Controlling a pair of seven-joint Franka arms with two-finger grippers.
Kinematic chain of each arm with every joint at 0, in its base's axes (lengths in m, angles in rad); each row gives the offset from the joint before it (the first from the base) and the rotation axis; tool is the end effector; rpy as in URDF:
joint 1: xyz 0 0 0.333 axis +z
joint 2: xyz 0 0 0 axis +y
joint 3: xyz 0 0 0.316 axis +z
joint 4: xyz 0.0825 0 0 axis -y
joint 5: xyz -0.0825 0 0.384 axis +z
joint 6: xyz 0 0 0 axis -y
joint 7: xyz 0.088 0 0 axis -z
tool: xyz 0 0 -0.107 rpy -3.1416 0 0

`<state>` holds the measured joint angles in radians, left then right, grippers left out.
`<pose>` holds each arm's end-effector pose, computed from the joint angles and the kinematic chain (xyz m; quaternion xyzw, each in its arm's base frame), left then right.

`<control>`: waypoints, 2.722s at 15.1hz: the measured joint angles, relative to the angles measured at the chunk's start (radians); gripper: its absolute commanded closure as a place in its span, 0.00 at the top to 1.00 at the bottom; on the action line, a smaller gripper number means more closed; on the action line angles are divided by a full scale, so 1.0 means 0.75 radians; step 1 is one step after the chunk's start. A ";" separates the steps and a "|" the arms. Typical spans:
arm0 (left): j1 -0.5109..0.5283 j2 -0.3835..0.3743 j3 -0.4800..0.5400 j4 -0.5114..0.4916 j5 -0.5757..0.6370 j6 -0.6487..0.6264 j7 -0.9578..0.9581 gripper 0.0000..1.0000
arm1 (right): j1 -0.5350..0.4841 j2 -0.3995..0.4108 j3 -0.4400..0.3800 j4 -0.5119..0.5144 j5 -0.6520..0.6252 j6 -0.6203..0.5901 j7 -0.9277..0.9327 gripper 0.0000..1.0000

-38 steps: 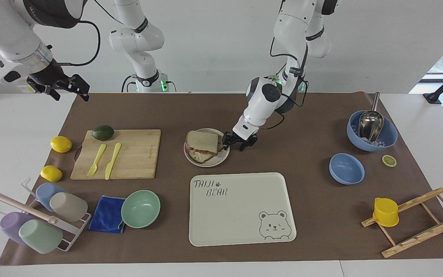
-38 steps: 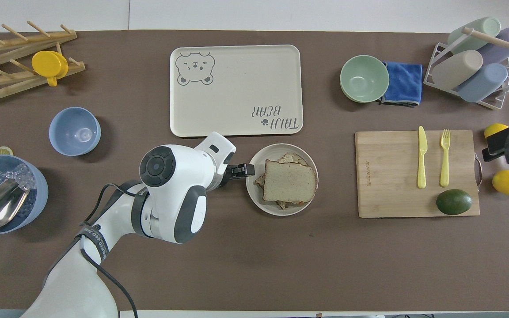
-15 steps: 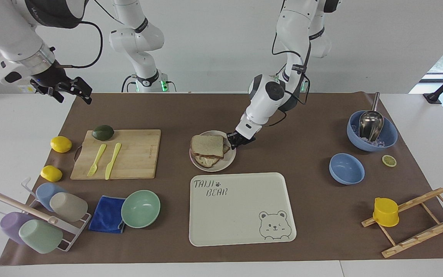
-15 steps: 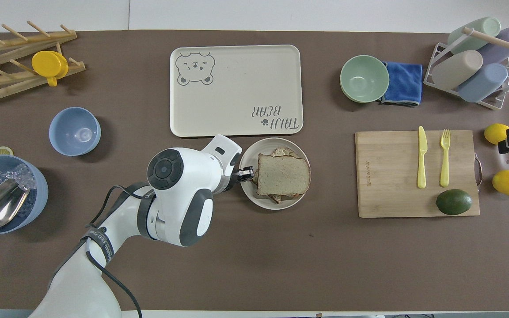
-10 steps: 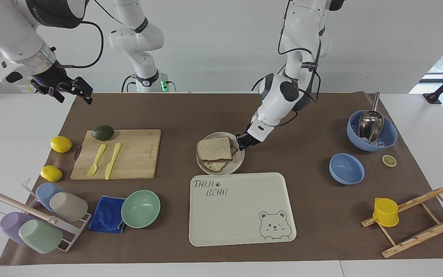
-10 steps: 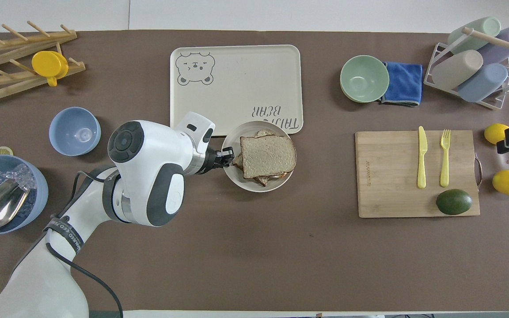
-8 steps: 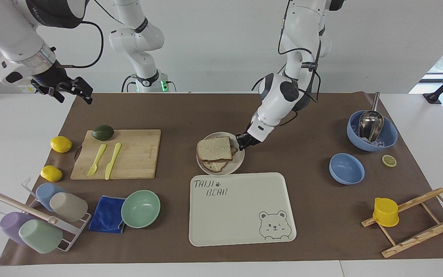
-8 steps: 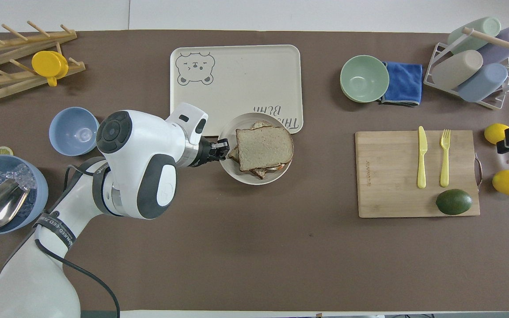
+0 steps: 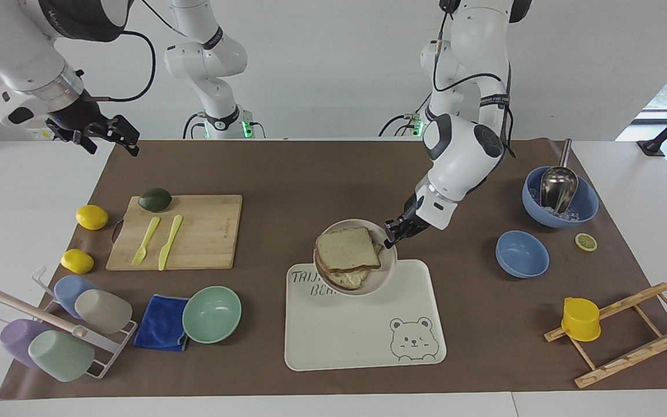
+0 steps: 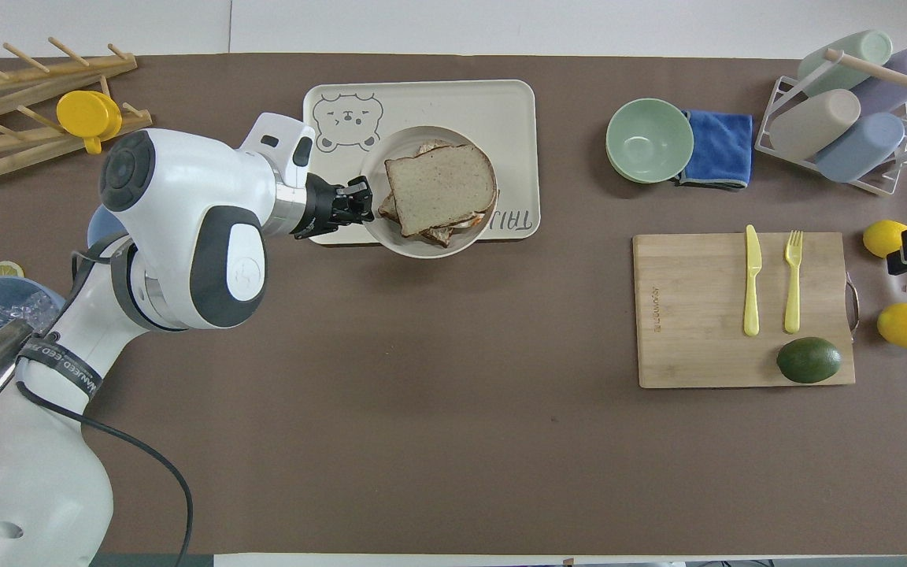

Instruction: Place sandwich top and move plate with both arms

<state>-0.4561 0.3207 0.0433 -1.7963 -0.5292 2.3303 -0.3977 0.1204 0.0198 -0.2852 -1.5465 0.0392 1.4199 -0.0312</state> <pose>0.5990 -0.2742 0.3940 0.9624 0.1498 0.0160 0.2259 0.5373 -0.0830 0.6133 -0.9951 0.0652 0.0707 0.0238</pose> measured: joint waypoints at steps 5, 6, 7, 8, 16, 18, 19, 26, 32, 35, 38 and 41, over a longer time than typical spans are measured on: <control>0.041 0.204 0.008 0.189 -0.058 0.000 -0.003 0.00 | -0.003 -0.002 -0.001 0.001 0.000 0.016 0.000 1.00; 0.066 0.233 0.008 0.219 -0.059 -0.001 -0.003 0.00 | -0.002 -0.002 -0.001 0.001 0.000 0.016 0.000 1.00; 0.084 0.262 0.009 0.243 -0.059 -0.001 -0.003 0.00 | -0.001 -0.002 0.000 0.001 0.000 0.016 0.000 1.00; 0.089 0.287 0.009 0.260 -0.059 0.001 -0.003 0.00 | 0.000 -0.002 0.000 0.001 0.000 0.017 0.000 1.00; 0.040 0.350 -0.006 0.278 -0.059 0.134 -0.009 0.00 | -0.001 -0.002 -0.001 0.001 0.000 0.043 0.000 1.00; 0.032 0.357 -0.006 0.270 -0.059 0.144 -0.010 0.00 | -0.003 -0.002 -0.001 0.001 0.000 0.043 0.000 1.00; 0.030 0.360 -0.006 0.264 -0.059 0.149 -0.010 0.00 | -0.005 -0.002 -0.001 0.001 0.000 0.043 0.000 1.00; 0.025 0.363 -0.005 0.235 -0.059 0.165 -0.009 0.99 | -0.006 -0.002 0.000 0.001 0.000 0.043 0.000 1.00; 0.027 0.349 0.005 0.239 0.047 0.043 -0.005 1.00 | 0.001 -0.002 0.001 0.001 0.000 0.043 0.000 1.00; 0.052 0.307 0.014 0.242 0.105 -0.043 -0.004 1.00 | 0.001 -0.002 0.001 0.001 0.000 0.043 0.000 1.00; 0.107 0.224 0.018 0.244 0.181 -0.157 -0.002 1.00 | 0.001 -0.002 0.001 0.000 0.000 0.043 0.000 1.00; 0.172 0.120 0.020 0.244 0.341 -0.285 -0.001 1.00 | 0.001 -0.002 0.001 0.001 0.000 0.043 0.000 1.00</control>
<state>-0.3275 0.4107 0.0583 -1.6131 -0.2732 2.1168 -0.3983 0.1214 0.0186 -0.2848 -1.5461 0.0392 1.4519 -0.0312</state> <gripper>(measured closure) 0.000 0.000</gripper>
